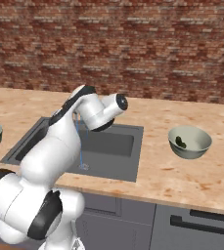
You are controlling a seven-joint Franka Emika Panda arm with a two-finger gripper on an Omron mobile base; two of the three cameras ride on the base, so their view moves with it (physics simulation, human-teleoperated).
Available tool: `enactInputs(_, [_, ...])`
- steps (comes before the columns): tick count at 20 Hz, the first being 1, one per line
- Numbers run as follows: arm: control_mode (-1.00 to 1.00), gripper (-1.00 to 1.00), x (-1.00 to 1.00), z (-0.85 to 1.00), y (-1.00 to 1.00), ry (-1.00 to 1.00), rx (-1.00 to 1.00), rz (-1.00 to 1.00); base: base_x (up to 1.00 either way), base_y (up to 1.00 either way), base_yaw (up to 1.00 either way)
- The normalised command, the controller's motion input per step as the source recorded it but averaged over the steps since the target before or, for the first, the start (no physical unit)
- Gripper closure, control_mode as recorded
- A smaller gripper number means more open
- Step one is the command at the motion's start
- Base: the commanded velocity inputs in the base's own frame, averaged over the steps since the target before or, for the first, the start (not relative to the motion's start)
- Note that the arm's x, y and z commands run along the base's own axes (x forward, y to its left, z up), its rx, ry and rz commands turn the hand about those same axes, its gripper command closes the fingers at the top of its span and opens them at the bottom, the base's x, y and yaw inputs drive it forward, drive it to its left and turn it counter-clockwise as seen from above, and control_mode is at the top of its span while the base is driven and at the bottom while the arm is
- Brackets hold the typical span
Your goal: Pick the limes from the sink and place them in one bowl. Place the squash in the other bowl. Then turn off the sink faucet.
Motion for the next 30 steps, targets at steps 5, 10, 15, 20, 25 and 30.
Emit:
enactInputs(5, [-1.0, -1.0, 0.43, -0.09, -0.3, 0.0, -0.06, 0.22, 0.0, 0.0, 0.0])
enactInputs(10, [-1.0, -1.0, 0.33, -0.31, -0.25, 0.0, -0.09, 0.26, 0.0, 0.0, 0.0])
enactInputs(15, [-1.0, -1.0, 0.39, -0.29, -0.06, 0.0, -0.11, 0.21, 0.0, 0.0, 0.0])
enactInputs(20, [-1.0, -1.0, 0.09, -0.12, 0.0, 0.0, -0.05, 0.15, 0.0, 0.0, 0.0])
enactInputs(25, [-1.0, -1.0, 0.01, -0.14, 0.0, -0.03, -0.01, 0.15, 0.0, 0.0, 0.0])
enactInputs(30, [-1.0, -1.0, 0.22, -0.25, 0.0, -0.15, 0.0, 0.16, 0.0, 0.0, 0.0])
